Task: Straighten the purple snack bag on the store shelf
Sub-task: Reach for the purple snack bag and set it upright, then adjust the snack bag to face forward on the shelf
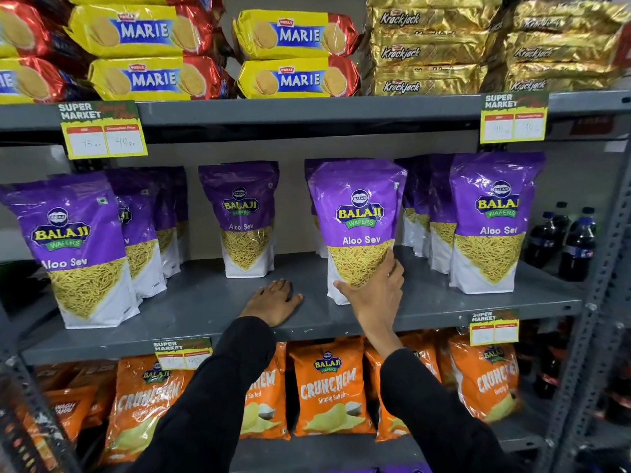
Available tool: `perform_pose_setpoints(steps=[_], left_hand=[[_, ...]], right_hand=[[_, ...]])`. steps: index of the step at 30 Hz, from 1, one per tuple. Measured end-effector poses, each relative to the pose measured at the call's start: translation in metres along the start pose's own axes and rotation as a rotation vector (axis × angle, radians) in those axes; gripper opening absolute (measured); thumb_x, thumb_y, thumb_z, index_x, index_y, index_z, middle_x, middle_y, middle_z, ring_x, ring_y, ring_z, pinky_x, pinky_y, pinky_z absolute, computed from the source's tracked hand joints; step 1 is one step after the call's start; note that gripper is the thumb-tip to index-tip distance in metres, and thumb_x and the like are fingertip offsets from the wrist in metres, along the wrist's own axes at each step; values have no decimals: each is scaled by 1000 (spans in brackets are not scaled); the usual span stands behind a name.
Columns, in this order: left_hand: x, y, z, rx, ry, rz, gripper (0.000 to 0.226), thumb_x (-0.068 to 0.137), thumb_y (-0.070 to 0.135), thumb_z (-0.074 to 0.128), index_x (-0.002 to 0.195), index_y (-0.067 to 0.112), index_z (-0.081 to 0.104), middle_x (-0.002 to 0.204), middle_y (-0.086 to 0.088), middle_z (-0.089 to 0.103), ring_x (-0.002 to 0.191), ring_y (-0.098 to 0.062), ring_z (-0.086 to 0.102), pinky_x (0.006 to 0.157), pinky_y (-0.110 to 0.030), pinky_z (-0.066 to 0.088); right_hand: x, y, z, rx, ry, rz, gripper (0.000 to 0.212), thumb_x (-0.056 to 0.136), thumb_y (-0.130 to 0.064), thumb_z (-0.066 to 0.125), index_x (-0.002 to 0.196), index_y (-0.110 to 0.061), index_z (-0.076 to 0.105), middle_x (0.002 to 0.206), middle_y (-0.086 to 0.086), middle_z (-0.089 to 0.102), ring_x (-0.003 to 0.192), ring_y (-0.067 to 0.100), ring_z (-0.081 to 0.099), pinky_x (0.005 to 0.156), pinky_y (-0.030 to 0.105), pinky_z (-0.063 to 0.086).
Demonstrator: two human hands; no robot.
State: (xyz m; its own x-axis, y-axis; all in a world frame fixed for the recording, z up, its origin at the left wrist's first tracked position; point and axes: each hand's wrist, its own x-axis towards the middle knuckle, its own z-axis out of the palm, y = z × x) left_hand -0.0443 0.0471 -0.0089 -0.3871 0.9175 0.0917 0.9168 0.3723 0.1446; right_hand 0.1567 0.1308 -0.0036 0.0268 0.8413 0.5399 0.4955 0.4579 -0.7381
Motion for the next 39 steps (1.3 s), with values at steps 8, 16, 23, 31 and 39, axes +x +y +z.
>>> perform_pose_setpoints(steps=[8,16,23,31,39], left_hand=[[0,0,1,11,11,4,66,104,55,28,156,14,33,169,-8,26,157,-24,25,126,-43,19],[-2,3,-1,22,15,15,63,105,54,28,152,13,38,165,-8,34,153,-26,32,124,-44,24],[-2,2,-2,12,19,12,62,104,53,29,150,12,40,163,-9,37,149,-28,37,122,-44,27],[-8,4,-5,-22,26,1,60,103,55,31,145,14,45,157,-8,43,143,-30,43,118,-43,31],[-37,-8,-13,-225,128,-16,54,100,57,43,146,28,47,149,-5,57,134,-32,55,109,-45,47]], right_hand=[[-1,3,0,-19,4,-25,131,56,-62,90,156,-16,19,148,15,38,135,34,43,105,49,46],[-5,0,5,-36,-6,-71,131,55,-69,87,155,-15,20,144,15,39,130,33,45,102,46,49],[-10,0,5,-52,13,-90,132,57,-76,80,156,-12,21,142,16,40,128,31,45,105,44,45],[-12,2,6,-56,33,-105,131,58,-79,78,156,-13,20,143,16,41,128,33,47,102,47,48],[-24,10,4,53,149,-172,115,63,-63,85,151,-16,28,148,10,38,136,29,41,102,47,45]])
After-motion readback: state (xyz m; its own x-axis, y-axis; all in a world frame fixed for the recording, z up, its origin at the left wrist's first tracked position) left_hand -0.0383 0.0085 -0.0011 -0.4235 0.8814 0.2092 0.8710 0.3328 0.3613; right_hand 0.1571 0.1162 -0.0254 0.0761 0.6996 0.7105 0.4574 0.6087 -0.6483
